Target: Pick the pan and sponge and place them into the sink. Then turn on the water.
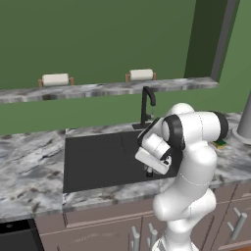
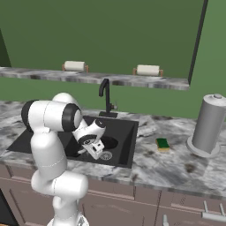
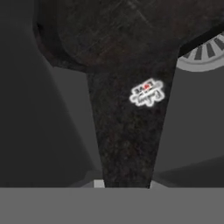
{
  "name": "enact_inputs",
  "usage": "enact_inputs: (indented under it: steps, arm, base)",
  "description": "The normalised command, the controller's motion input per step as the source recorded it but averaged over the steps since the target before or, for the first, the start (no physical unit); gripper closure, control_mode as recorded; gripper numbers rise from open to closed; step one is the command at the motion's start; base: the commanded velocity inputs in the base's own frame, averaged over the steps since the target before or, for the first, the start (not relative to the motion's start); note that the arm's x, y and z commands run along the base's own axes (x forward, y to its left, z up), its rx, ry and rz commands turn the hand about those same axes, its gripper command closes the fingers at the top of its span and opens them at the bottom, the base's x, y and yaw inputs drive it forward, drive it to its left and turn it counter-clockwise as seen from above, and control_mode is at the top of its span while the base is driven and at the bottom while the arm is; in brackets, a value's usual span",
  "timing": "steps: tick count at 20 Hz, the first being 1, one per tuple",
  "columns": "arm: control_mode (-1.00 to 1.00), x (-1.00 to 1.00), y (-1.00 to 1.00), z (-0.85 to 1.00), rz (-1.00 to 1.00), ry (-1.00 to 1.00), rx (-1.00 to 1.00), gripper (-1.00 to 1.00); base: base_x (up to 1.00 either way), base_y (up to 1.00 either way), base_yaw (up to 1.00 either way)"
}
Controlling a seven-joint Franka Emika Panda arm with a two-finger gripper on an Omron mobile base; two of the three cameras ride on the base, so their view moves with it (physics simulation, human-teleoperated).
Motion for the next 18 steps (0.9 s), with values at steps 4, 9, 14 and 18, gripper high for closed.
enact_inputs:
  steps: [4,9,14,18]
  arm:
    - [-1.00,0.34,0.15,-0.23,-0.01,-0.08,0.00,1.00]
    - [-1.00,0.30,0.15,-0.20,0.00,-0.09,0.00,1.00]
    - [-1.00,0.18,0.05,-0.01,0.00,-0.08,0.00,1.00]
    - [-1.00,0.15,0.02,0.00,-0.01,-0.01,0.00,1.00]
  base:
    - [0.00,0.00,0.00]
    - [0.00,0.00,0.00]
    - [0.00,0.00,0.00]
    - [0.00,0.00,0.00]
